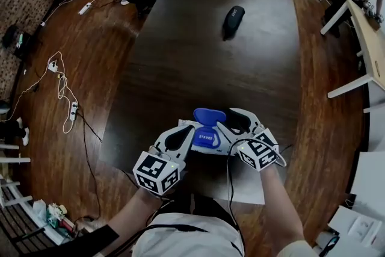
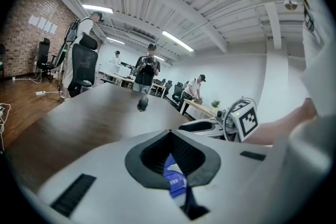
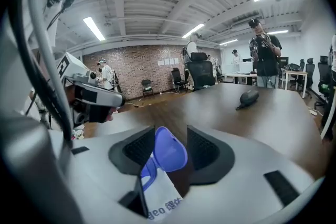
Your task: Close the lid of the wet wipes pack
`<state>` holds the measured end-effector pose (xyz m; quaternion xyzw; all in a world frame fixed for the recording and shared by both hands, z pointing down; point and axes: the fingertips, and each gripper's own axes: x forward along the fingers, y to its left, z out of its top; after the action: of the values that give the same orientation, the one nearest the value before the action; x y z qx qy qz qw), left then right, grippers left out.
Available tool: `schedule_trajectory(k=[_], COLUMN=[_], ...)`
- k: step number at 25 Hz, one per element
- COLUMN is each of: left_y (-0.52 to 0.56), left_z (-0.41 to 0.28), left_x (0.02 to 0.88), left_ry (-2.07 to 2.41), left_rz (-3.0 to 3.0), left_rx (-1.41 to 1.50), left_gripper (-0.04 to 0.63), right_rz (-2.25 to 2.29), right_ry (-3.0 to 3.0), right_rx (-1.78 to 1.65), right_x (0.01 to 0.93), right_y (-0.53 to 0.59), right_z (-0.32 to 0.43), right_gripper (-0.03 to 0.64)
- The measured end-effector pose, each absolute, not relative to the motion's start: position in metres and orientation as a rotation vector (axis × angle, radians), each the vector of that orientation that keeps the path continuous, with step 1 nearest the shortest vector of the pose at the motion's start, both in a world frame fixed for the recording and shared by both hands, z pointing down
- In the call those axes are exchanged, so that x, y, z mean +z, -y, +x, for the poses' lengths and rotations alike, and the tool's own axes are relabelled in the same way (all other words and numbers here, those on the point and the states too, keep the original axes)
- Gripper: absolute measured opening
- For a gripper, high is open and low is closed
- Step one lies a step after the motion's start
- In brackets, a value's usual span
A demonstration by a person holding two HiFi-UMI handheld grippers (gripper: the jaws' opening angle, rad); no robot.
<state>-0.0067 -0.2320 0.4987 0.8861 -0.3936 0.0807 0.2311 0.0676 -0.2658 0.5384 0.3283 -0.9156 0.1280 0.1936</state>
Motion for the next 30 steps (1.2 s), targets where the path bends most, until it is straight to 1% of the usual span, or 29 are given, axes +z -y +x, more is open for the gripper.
schedule_trajectory(k=[2,5,18,30], left_y=[0.232,0.233,0.237,0.232], left_z=[-0.007,-0.007,-0.012,-0.027], left_x=[0.502,0.505,0.521,0.519], left_ry=[1.086,1.094,1.119,1.143], left_rz=[2.43,2.418,2.37,2.347], left_rx=[0.224,0.226,0.227,0.195], left_gripper=[0.002,0.002,0.002,0.002], right_rz=[0.879,0.835,0.756,0.643], right_ry=[2.555,2.537,2.507,2.571], right_rx=[0.371,0.376,0.457,0.447], right_x=[0.551,0.564,0.602,0.577], right_y=[0.269,0.273,0.282,0.25], right_z=[0.066,0.063,0.055,0.04], right_gripper=[0.198,0.217,0.218,0.218])
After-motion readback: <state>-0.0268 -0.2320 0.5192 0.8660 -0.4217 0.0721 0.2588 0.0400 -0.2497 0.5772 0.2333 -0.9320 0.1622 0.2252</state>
